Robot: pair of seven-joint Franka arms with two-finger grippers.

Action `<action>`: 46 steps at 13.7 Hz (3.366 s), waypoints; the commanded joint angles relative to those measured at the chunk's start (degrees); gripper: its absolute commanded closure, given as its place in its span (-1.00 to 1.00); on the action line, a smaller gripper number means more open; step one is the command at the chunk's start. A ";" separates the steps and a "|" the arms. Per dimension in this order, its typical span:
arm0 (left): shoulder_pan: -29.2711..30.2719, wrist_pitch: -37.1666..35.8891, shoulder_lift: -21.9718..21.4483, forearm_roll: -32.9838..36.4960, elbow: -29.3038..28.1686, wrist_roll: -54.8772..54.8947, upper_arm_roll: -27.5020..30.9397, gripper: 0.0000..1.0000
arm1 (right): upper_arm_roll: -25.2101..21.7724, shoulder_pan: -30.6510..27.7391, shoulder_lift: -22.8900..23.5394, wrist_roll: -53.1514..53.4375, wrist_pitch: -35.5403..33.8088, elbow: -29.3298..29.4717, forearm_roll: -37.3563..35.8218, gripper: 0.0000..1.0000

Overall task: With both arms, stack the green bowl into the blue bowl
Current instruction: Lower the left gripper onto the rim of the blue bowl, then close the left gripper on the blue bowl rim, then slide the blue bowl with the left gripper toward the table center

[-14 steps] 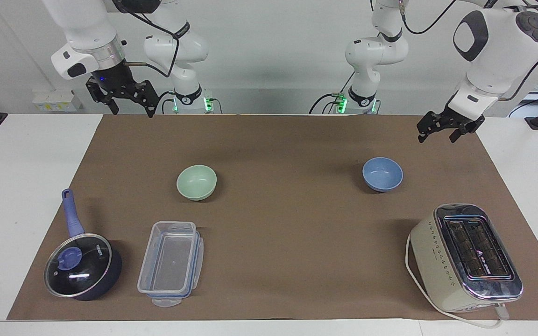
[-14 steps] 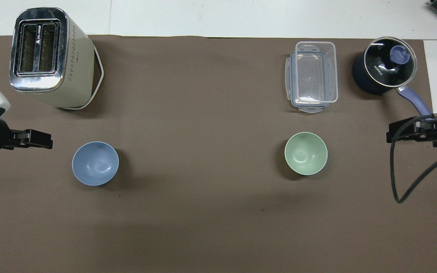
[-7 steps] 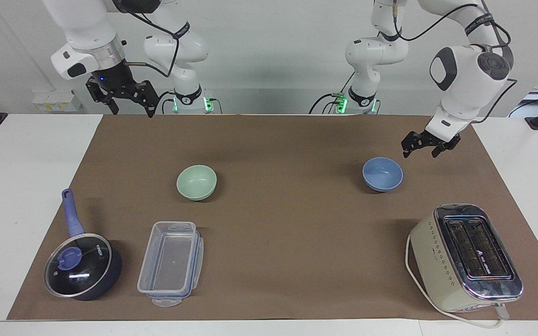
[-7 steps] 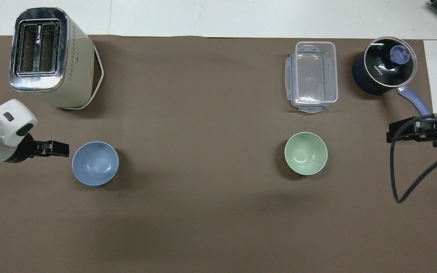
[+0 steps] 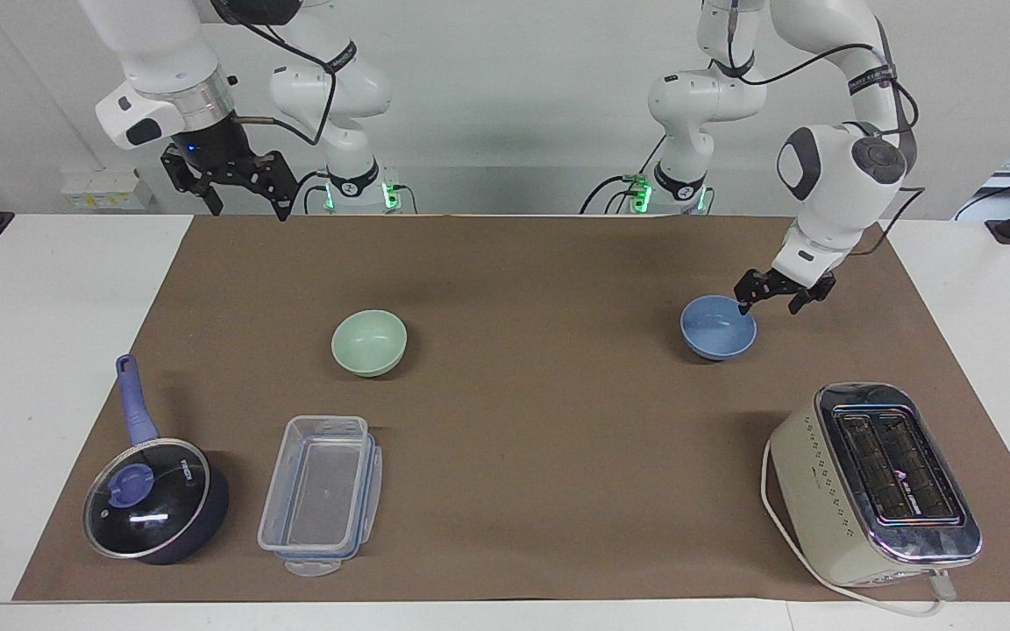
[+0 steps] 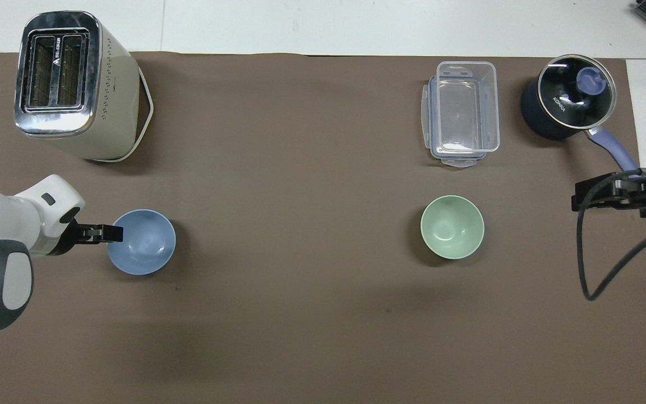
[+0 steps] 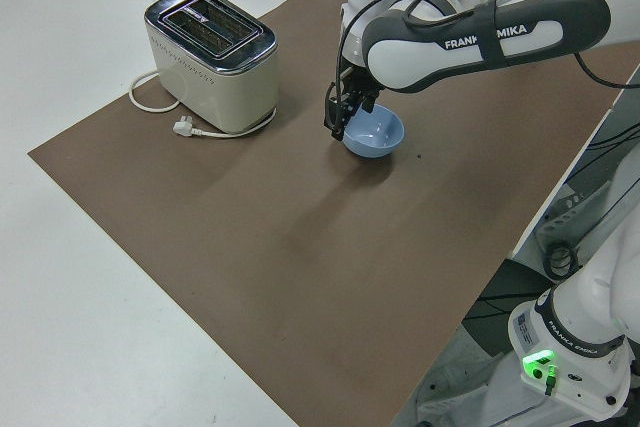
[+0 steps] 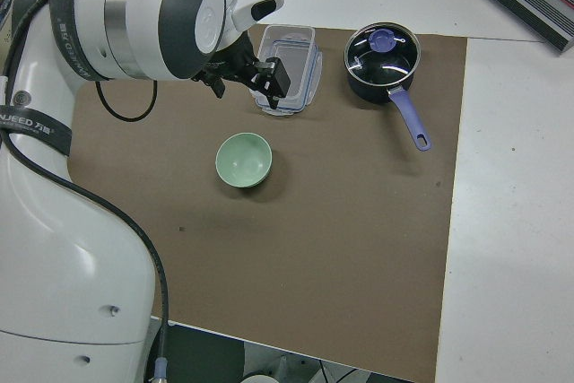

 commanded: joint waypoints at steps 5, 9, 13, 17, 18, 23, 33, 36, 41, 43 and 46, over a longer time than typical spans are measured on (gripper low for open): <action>-1.63 12.13 1.36 -3.63 -7.43 0.58 0.35 -1.00 | 0.21 -0.75 -1.24 0.97 1.37 -1.70 1.37 -1.00; -1.90 12.94 2.60 -3.98 -7.70 0.32 0.35 -0.98 | 0.21 -0.75 -1.24 0.97 1.37 -1.70 1.37 -1.00; -1.90 12.06 2.51 -4.07 -7.70 0.23 0.44 1.00 | 0.21 -0.75 -1.24 0.88 1.46 -1.70 1.37 -1.00; -1.64 11.10 2.59 -4.07 -7.09 0.32 0.44 1.00 | 0.21 -0.75 -1.24 0.88 1.37 -1.70 1.37 -1.00; -1.72 10.66 2.68 -4.07 -6.74 0.32 0.44 1.00 | 0.21 -0.75 -1.24 0.88 1.37 -1.70 1.37 -1.00; -1.02 0.05 1.81 -4.16 0.37 0.32 0.44 1.00 | 0.21 -0.75 -1.24 0.71 1.37 -1.70 1.37 -1.00; -2.60 -13.69 0.05 -12.58 11.28 1.37 -0.26 1.00 | 0.03 -0.75 -1.24 0.79 1.28 -1.61 1.37 -1.00; -7.95 -12.55 -0.74 -13.04 10.50 1.20 -0.26 1.00 | 0.03 -0.75 -1.24 1.15 1.37 -1.61 1.37 -1.00; -17.09 -5.10 1.36 -13.30 8.39 -3.53 -0.26 1.00 | 0.03 -0.75 -1.32 1.15 1.37 -1.70 1.28 -1.00; -21.04 -0.44 3.29 -13.30 7.07 -5.13 -0.18 1.00 | 0.03 -0.75 -1.32 1.15 1.37 -1.78 1.28 -1.00; -24.83 1.86 5.23 -13.30 6.71 -9.25 -0.18 1.00 | 0.03 -0.75 -1.41 1.23 1.46 -1.87 1.28 -1.00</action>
